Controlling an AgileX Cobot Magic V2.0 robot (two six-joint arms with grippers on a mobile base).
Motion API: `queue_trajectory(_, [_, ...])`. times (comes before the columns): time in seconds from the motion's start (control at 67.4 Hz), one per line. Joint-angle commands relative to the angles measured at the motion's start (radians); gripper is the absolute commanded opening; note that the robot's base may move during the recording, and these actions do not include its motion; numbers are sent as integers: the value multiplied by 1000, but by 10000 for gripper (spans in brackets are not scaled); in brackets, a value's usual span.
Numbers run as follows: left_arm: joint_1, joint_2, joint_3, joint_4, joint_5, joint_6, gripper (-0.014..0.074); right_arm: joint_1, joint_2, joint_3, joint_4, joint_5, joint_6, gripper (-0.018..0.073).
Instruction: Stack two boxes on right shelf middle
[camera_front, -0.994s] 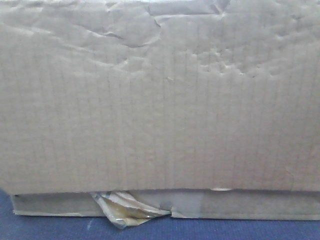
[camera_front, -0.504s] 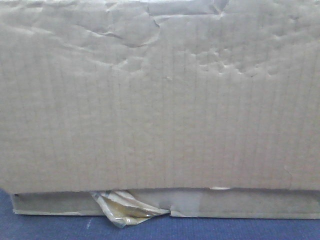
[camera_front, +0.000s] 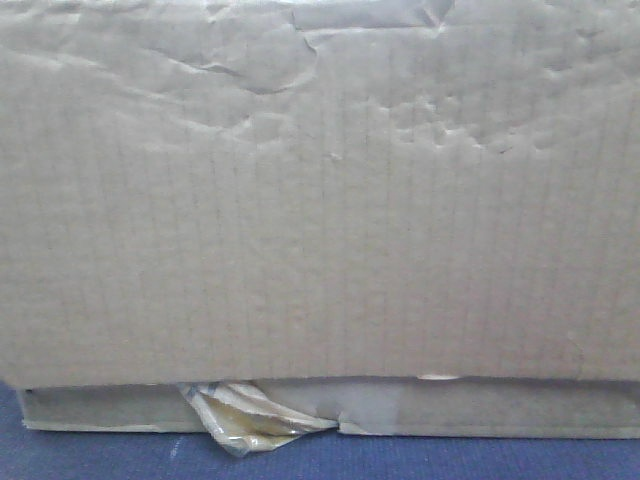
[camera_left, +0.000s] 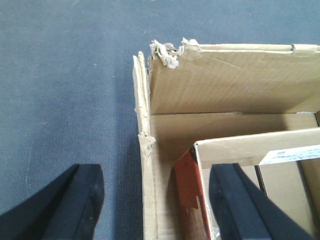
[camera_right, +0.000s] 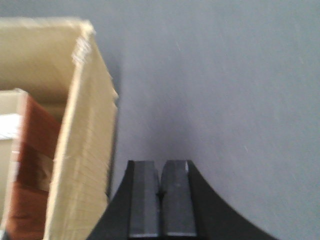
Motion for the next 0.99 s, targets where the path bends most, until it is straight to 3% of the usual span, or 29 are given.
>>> queue_trajectory(0.0, [5, -7, -2, 0, -7, 1, 358, 52, 90, -103, -69, 83, 54, -141])
queue_trajectory(0.223, [5, -7, -2, -2, -7, 1, 358, 67, 219, -219, 94, 83, 54, -141])
queue_trajectory(0.401, [5, -3, -1, -4, -7, 3, 358, 67, 260, -220, 131, 83, 46, -125])
queue_trajectory(0.653, [5, -4, 55, -30, -7, 26, 358, 67, 283, -215, 137, 83, 36, 267])
queue_trajectory(0.979, [5, -4, 175, -55, -7, 26, 358, 67, 323, -74, 137, 83, 36, 286])
